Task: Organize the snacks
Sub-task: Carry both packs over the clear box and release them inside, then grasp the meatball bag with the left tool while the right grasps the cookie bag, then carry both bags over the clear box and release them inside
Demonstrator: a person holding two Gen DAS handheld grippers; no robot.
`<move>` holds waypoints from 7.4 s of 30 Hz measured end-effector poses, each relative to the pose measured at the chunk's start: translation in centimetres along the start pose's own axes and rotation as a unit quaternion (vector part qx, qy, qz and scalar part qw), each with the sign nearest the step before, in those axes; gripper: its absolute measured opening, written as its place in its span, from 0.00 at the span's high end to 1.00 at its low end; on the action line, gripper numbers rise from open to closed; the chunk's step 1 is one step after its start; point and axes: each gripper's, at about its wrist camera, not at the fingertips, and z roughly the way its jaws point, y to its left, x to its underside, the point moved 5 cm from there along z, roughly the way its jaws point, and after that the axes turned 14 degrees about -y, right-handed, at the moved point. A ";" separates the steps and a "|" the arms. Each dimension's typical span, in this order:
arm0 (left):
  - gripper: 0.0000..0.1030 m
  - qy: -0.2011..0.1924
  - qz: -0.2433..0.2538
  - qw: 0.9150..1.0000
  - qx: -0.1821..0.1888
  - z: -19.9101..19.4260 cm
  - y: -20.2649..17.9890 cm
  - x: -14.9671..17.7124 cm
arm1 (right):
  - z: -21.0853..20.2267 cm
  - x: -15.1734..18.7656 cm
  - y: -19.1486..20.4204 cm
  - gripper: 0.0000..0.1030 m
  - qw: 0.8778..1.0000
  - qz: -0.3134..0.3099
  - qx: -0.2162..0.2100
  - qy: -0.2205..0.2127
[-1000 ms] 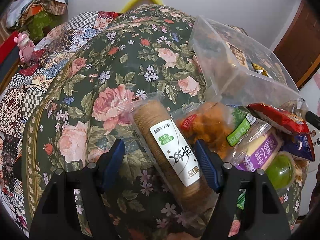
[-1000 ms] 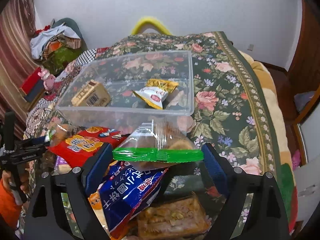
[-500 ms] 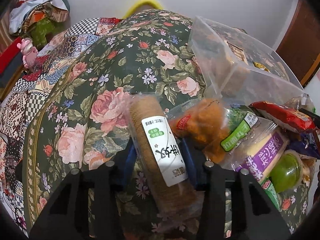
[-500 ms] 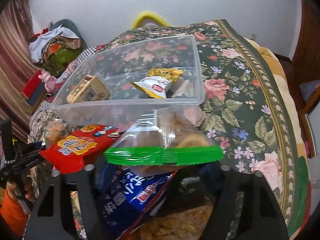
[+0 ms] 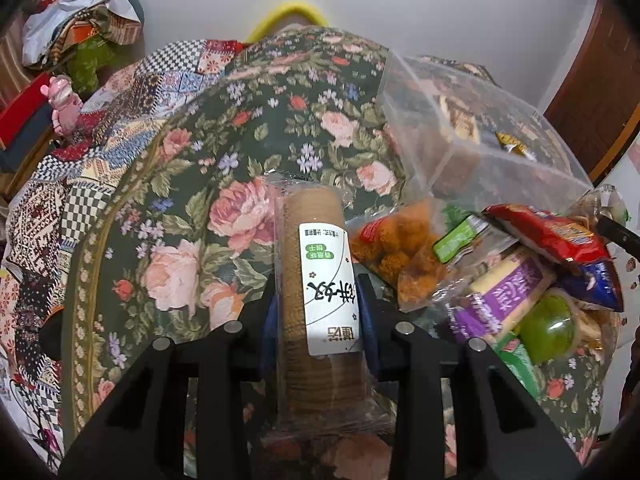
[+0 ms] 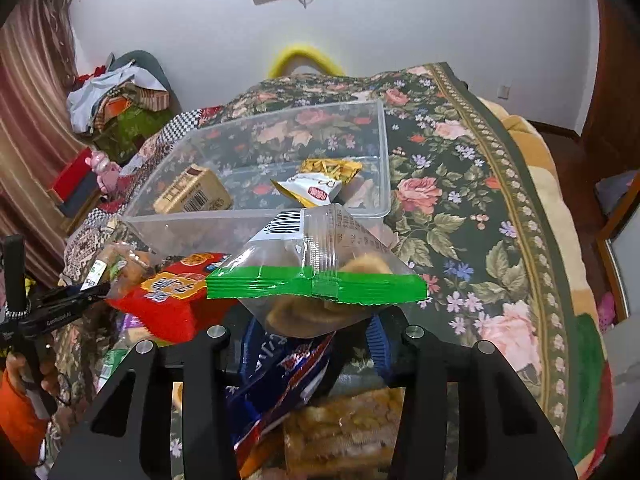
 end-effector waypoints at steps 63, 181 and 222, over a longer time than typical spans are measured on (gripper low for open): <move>0.65 -0.029 0.072 0.992 0.096 9.2 -15.9 -12.3 | 8.6 -5.2 3.4 0.59 0.996 -0.075 -0.040 0.017; 0.53 -0.136 0.097 0.984 0.060 -4.5 -10.8 -11.7 | -3.2 -7.7 0.5 0.29 0.994 -0.031 0.016 -0.101; 0.52 -0.034 0.090 0.993 0.072 11.1 -12.5 -14.8 | 13.1 -9.4 3.5 0.28 0.997 -0.073 -0.005 0.038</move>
